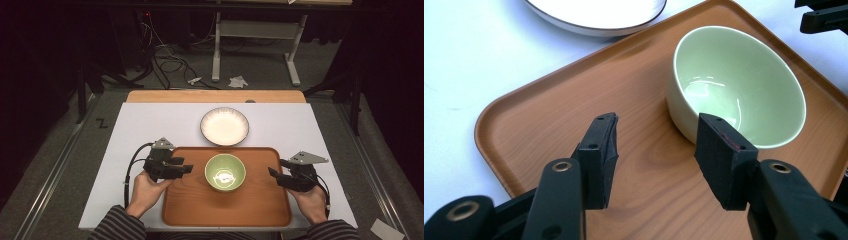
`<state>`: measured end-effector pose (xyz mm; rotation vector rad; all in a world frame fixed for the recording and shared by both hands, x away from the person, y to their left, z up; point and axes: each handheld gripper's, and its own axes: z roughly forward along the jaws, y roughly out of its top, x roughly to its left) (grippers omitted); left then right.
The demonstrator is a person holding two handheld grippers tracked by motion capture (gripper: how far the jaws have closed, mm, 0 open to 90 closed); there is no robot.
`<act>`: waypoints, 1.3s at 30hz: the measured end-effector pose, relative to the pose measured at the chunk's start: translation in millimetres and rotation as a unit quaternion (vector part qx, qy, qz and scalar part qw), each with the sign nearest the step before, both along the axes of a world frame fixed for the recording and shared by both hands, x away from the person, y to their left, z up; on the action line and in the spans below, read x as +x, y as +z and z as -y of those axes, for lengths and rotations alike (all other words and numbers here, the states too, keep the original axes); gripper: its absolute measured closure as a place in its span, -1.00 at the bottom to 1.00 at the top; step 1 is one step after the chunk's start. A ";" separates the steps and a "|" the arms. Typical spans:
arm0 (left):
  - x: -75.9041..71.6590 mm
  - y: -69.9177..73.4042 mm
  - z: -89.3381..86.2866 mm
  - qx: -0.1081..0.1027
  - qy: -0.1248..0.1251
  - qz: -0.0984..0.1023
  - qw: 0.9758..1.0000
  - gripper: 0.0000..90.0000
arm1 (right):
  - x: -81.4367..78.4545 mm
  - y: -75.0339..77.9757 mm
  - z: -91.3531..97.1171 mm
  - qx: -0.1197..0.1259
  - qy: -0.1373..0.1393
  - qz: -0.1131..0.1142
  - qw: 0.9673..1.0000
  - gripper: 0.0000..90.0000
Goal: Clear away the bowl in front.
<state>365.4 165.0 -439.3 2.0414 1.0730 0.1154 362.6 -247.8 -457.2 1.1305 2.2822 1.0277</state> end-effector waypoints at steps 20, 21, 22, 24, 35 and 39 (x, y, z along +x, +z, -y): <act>0.1 -10.6 -2.5 0.013 0.012 -0.005 1.000 0.13 | -0.7 0.0 -0.9 -0.002 0.002 0.000 1.000 0.07; 0.1 -11.2 -2.6 0.013 0.012 -0.005 1.000 0.13 | -0.7 0.0 -1.0 -0.002 0.002 0.000 1.000 0.07; 0.1 -11.5 -2.7 0.013 0.013 -0.005 1.000 0.13 | -0.7 0.1 -1.0 -0.002 0.002 0.000 1.000 0.07; 0.3 -12.0 -3.0 0.013 0.016 -0.003 1.000 0.13 | -0.9 0.1 -1.2 -0.002 0.001 -0.001 1.000 0.07; 3.2 -19.3 -2.8 0.026 0.022 -0.007 0.999 0.12 | -1.1 0.1 -1.4 -0.003 0.006 -0.001 1.000 0.06; 5.2 -23.8 -3.9 0.033 0.027 -0.015 0.999 0.12 | -1.5 0.2 -1.7 -0.004 0.006 -0.003 1.000 0.06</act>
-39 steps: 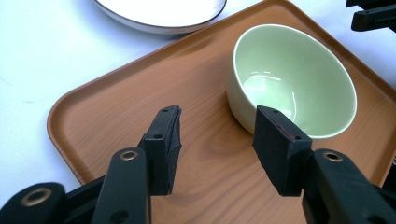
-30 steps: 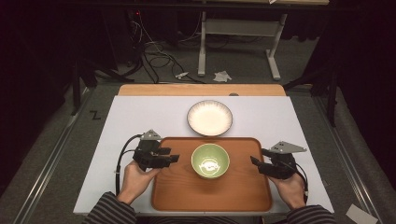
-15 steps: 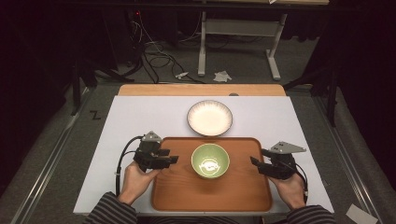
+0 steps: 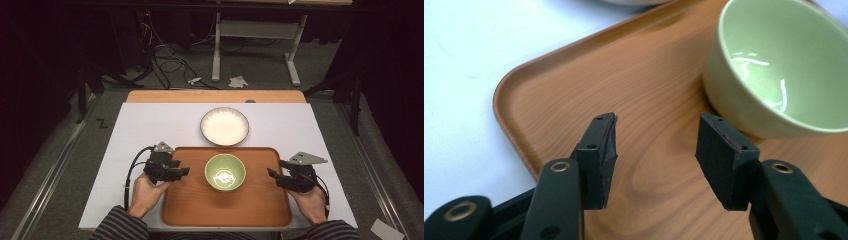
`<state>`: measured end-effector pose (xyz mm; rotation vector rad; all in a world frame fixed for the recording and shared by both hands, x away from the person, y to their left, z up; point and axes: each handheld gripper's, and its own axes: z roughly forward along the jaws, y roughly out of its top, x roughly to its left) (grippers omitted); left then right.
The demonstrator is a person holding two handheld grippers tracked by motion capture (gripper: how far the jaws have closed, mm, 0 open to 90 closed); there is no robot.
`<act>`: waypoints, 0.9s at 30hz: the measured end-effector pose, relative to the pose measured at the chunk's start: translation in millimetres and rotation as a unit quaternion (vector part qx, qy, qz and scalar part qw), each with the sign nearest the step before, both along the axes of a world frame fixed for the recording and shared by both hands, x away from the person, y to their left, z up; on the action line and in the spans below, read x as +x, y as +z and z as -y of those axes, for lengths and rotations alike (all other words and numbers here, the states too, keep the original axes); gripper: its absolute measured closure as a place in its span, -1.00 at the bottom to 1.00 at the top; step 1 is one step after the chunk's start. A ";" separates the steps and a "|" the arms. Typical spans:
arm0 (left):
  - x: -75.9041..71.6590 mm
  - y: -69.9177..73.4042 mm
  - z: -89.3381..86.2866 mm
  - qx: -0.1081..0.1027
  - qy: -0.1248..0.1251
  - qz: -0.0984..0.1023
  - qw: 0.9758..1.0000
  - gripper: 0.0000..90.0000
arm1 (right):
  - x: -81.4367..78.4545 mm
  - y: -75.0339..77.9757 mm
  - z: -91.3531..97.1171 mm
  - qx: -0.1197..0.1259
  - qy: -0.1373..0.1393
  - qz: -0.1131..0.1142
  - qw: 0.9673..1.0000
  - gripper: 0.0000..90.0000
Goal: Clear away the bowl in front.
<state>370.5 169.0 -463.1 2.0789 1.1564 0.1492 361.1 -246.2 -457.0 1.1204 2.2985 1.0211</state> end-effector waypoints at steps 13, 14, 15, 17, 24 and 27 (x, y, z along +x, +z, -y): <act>2.0 -6.2 4.1 0.017 -0.006 -0.004 1.000 0.10 | 0.5 -2.8 -3.0 -0.005 0.011 -0.015 1.000 0.06; 1.5 -6.5 5.3 0.023 -0.006 -0.004 1.000 0.09 | 0.4 -3.2 -3.6 -0.006 0.012 -0.016 1.000 0.06; 1.2 -7.0 6.5 0.027 -0.006 -0.004 1.000 0.09 | 0.3 -3.6 -4.4 -0.007 0.013 -0.018 1.000 0.05; 0.8 -7.7 8.4 0.037 -0.010 -0.003 0.999 0.08 | 0.6 -4.7 -5.9 -0.012 0.018 -0.024 0.999 0.05; 0.9 -10.0 11.7 0.052 -0.015 -0.007 0.998 0.06 | 3.7 -10.0 -10.0 -0.025 0.030 -0.044 0.998 0.04; 2.1 -11.2 11.8 0.053 -0.015 -0.014 0.998 0.05 | 4.1 -11.4 -10.8 -0.024 0.032 -0.050 0.998 0.03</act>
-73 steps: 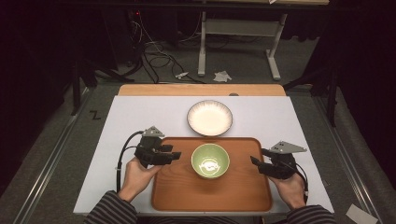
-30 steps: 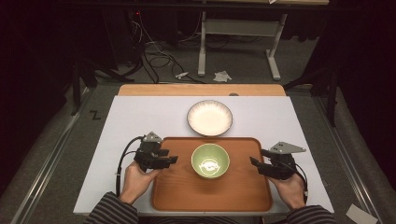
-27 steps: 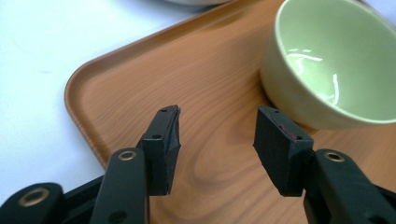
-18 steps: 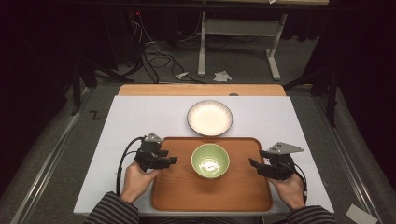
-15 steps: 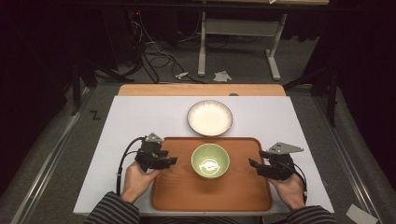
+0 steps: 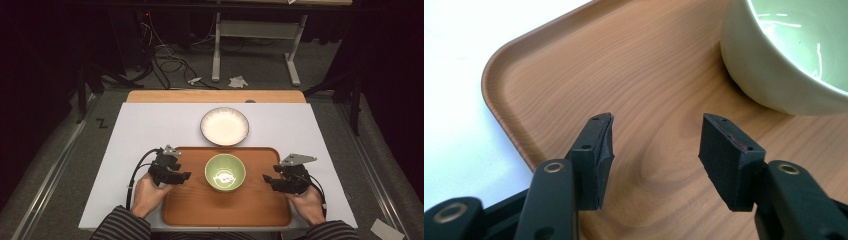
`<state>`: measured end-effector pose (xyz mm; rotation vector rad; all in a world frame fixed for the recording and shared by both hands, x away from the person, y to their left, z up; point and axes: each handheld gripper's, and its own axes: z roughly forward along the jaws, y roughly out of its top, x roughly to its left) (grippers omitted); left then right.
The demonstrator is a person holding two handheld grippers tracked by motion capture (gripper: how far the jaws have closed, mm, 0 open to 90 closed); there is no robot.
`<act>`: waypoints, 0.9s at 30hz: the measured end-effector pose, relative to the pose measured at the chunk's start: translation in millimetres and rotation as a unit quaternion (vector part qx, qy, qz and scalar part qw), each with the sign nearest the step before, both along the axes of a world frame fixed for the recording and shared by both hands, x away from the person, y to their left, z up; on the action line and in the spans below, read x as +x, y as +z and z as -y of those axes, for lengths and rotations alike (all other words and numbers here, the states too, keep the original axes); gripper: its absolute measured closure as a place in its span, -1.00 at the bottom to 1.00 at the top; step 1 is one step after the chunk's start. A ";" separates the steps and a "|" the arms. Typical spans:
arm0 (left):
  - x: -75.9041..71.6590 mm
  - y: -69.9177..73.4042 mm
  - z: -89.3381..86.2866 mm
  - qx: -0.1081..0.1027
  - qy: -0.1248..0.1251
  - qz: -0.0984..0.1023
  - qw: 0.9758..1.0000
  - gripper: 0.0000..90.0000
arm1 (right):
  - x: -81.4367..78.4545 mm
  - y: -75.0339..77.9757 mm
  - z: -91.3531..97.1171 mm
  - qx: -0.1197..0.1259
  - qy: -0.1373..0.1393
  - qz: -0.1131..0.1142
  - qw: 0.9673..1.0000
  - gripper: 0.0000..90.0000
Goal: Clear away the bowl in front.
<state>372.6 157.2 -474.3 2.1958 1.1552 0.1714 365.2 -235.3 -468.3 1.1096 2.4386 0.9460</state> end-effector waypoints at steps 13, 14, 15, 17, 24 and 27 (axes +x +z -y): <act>2.7 -5.6 3.4 0.009 -0.008 -0.027 1.000 0.03 | 1.2 -6.1 -6.9 -0.015 0.025 -0.027 0.999 0.01; 2.8 -6.0 3.7 0.008 -0.008 -0.028 1.000 0.03 | 1.3 -5.9 -6.8 -0.018 0.026 -0.029 0.999 0.01; 2.9 -6.2 3.8 0.008 -0.008 -0.028 1.000 0.03 | 1.3 -6.2 -6.9 -0.018 0.026 -0.029 0.999 0.01; 3.1 -6.2 3.4 0.007 -0.008 -0.029 1.000 0.03 | 1.4 -6.3 -6.9 -0.016 0.028 -0.030 0.999 0.01; 3.4 -6.4 3.0 0.004 -0.007 -0.031 0.999 0.03 | 1.3 -6.2 -7.5 -0.019 0.030 -0.028 0.999 0.01; 4.4 -6.7 2.3 0.008 -0.009 -0.034 0.999 0.03 | 1.3 -6.0 -6.9 -0.013 0.028 -0.028 0.999 0.01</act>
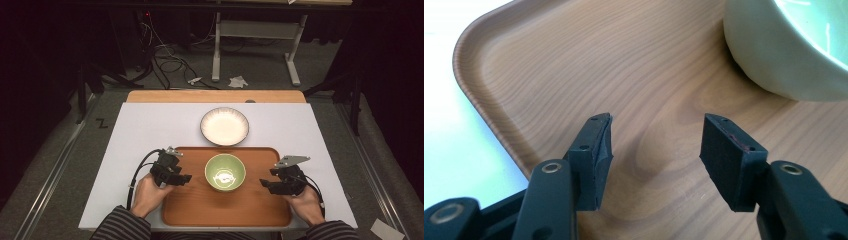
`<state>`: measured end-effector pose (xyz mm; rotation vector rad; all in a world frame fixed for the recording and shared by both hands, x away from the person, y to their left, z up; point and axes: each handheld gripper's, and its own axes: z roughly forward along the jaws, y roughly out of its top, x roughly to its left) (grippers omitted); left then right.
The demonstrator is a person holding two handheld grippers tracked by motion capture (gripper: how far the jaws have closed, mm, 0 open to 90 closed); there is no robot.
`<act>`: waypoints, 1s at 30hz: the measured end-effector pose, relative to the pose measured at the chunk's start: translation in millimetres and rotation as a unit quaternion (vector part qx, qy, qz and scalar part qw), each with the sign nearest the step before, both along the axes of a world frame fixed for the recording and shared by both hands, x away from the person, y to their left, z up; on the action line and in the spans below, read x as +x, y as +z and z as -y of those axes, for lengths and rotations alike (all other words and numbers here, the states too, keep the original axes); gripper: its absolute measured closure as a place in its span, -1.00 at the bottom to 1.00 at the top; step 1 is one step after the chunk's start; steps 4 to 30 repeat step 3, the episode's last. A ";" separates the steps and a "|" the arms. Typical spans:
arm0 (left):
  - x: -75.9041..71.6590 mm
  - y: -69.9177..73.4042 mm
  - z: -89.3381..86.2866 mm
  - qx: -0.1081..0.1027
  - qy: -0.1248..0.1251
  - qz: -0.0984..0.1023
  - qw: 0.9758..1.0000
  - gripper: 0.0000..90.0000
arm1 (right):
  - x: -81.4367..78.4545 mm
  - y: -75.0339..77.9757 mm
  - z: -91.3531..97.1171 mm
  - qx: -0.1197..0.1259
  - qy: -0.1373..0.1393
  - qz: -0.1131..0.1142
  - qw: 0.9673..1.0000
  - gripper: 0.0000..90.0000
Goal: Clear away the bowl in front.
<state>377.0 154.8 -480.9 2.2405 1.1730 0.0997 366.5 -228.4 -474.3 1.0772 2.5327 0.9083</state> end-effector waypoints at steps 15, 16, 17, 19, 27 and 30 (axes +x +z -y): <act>0.6 -0.2 -1.0 -0.004 0.005 0.000 1.000 0.03 | -0.3 1.0 0.2 0.003 0.000 0.000 1.000 0.01; 0.6 -0.2 -1.0 -0.004 0.005 0.000 1.000 0.03 | -0.3 1.0 0.2 0.003 0.000 0.000 1.000 0.01; 0.6 -0.2 -1.0 -0.004 0.005 0.000 1.000 0.03 | -0.3 1.0 0.2 0.003 0.000 0.000 1.000 0.01; 0.6 -0.2 -1.0 -0.004 0.005 0.000 1.000 0.03 | -0.3 1.0 0.2 0.003 0.000 0.000 1.000 0.01; 0.6 -0.2 -1.0 -0.004 0.005 0.000 1.000 0.03 | -0.3 1.0 0.2 0.003 0.000 0.000 1.000 0.01; 0.6 -0.2 -1.0 -0.004 0.005 0.000 1.000 0.03 | -0.3 1.0 0.2 0.003 0.000 0.000 1.000 0.01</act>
